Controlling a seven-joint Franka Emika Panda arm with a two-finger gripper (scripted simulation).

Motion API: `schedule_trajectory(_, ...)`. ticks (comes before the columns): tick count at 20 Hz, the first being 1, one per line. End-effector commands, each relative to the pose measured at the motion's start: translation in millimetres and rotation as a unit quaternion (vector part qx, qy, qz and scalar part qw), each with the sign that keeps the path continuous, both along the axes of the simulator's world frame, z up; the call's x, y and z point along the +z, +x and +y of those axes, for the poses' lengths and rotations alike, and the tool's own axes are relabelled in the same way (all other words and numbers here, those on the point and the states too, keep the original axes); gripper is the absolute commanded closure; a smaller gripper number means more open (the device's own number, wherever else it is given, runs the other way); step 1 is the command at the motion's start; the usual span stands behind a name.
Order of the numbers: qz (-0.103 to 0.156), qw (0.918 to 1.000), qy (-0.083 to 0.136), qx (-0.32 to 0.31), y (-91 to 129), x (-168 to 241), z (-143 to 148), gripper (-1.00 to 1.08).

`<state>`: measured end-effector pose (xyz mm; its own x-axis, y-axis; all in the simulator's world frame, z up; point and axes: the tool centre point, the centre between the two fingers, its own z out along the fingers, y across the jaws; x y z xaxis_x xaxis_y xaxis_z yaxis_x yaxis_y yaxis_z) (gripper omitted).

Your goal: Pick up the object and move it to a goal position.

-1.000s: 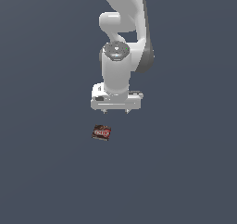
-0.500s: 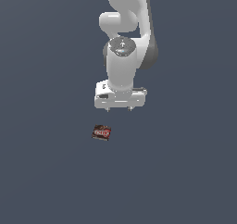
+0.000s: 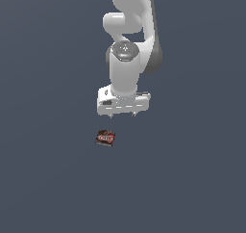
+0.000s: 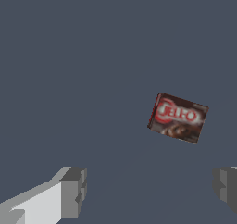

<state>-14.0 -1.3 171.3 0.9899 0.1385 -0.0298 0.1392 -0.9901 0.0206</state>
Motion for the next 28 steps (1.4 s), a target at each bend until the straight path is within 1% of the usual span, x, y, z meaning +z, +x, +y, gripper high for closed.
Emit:
schedule_trajectory(1,0.000,0.9999,0.000,0.017,1,-3,-3,-0.92)
schedule_trajectory(8,0.002,0.9964,0.000,0.085,6,-14,-12,-0.92)
schedule_trajectory(14,0.003,0.9874,0.002,0.158,11,-26,-23,-0.92)
schedule_trajectory(17,0.003,0.9809,0.003,0.195,13,-33,-28,-0.92)
schedule_trajectory(21,0.004,0.9701,0.004,0.243,16,-41,-35,-0.92)
schedule_trajectory(24,0.004,0.9605,0.005,0.278,18,-47,-41,-0.92)
schedule_trajectory(28,0.004,0.9456,0.007,0.325,20,-56,-48,-0.92)
